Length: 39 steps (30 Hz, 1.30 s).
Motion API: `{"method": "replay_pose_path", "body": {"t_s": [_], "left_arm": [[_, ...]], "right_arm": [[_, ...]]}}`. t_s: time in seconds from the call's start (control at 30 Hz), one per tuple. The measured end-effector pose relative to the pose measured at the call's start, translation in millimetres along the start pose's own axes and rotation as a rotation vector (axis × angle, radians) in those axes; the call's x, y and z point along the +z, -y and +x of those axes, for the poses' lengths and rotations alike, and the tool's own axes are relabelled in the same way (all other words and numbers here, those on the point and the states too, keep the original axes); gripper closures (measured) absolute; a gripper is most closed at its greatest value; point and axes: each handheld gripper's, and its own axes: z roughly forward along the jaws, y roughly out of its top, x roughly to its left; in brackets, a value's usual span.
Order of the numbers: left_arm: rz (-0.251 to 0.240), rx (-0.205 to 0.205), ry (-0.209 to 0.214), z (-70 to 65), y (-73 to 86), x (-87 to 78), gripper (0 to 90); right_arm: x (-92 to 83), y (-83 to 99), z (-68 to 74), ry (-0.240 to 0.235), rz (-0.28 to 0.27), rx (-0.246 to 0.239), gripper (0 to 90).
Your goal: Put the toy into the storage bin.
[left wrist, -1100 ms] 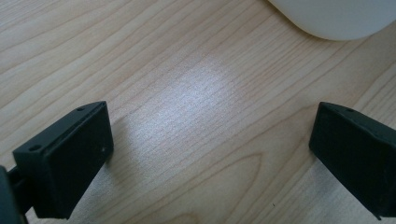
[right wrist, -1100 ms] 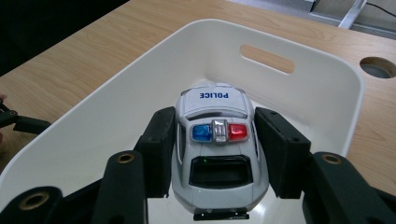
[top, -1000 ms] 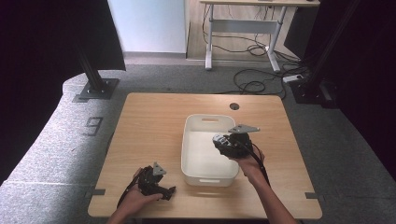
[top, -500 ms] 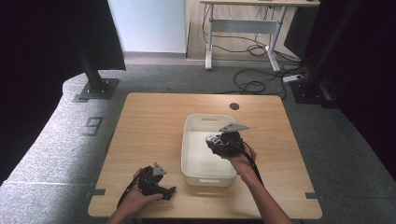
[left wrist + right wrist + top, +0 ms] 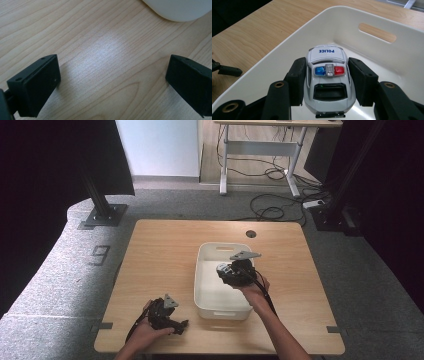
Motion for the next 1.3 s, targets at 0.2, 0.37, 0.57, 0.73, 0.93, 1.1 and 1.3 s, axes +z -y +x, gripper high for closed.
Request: {"method": "replay_pose_path", "body": {"t_s": [0.2, 0.37, 0.57, 0.73, 0.93, 1.1, 1.3], "left_arm": [[-0.001, 0.0, 0.001, 0.0, 0.0, 0.1, 0.0], [-0.002, 0.002, 0.002, 0.1, 0.1, 0.1, 0.0], [-0.001, 0.002, 0.003, 0.1, 0.1, 0.0, 0.0], [-0.001, 0.002, 0.003, 0.2, 0.1, 0.0, 0.0], [-0.001, 0.003, 0.003, 0.1, 0.0, 0.0, 0.0], [0.001, 0.005, 0.005, -0.3, -0.5, 0.3, 0.0], [-0.001, 0.004, 0.006, -0.3, -0.5, 0.4, 0.0]], "right_arm": [[9.0, -0.3, -1.2, 0.006, 0.025, 0.002, 50.0], [14.6, -1.3, -2.1, 0.01, 0.035, 0.005, 50.0], [22.7, -3.4, 0.7, 0.019, 0.053, -0.005, 50.0], [26.4, -6.1, 3.1, 0.018, 0.056, -0.013, 50.0], [32.4, -9.7, 6.7, 0.012, 0.063, -0.019, 50.0], [38.3, -11.4, 7.8, 0.017, 0.065, -0.011, 50.0], [43.4, -11.9, 8.3, 0.022, 0.073, -0.006, 50.0]]}}
